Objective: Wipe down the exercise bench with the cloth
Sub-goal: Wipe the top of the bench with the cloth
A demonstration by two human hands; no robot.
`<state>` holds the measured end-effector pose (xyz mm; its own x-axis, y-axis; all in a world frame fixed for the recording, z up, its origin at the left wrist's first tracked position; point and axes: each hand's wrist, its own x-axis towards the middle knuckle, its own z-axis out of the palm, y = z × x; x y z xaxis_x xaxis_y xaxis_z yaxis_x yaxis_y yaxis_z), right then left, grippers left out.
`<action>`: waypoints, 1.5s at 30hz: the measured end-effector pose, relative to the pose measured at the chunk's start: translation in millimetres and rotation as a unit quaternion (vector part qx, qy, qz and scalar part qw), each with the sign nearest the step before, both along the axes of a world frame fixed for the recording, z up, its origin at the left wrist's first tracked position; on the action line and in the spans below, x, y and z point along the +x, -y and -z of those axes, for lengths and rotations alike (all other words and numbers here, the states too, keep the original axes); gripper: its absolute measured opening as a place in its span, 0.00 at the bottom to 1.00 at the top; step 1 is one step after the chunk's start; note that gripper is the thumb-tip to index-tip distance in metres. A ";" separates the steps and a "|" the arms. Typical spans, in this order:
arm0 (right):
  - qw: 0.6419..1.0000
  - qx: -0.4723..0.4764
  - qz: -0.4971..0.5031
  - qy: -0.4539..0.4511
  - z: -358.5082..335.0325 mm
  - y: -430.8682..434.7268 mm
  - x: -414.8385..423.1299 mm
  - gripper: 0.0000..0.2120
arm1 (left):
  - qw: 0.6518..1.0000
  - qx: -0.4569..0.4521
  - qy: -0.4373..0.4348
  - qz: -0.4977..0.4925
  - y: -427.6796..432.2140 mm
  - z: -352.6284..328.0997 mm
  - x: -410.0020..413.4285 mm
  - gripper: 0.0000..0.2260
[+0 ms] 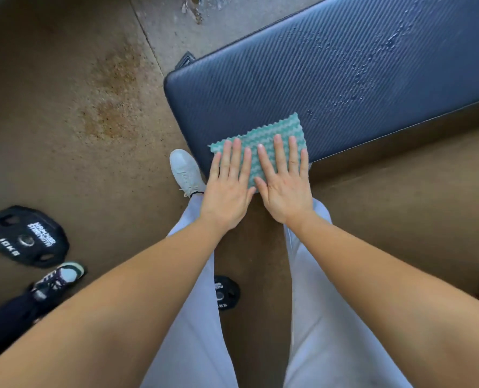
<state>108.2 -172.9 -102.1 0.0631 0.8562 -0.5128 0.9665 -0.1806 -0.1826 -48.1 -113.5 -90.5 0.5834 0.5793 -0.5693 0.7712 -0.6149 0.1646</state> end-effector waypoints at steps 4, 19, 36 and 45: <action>0.999 0.000 0.036 -0.003 -0.7 0.9 10.6 0.30 | 1.000 0.002 -0.005 0.007 -4.8 -2.2 21.7 0.34; 0.996 0.083 -0.009 0.015 9.1 -144.8 174.1 0.30 | 0.996 0.077 0.009 -0.051 -139.4 16.6 171.5 0.34; 0.997 -0.017 0.071 0.011 -8.2 -12.6 182.8 0.32 | 0.999 -0.005 -0.039 0.030 -37.1 -1.8 200.9 0.37; 0.999 0.006 0.015 0.036 -9.2 -138.6 263.9 0.34 | 0.999 0.040 0.025 0.027 -154.8 13.5 250.4 0.36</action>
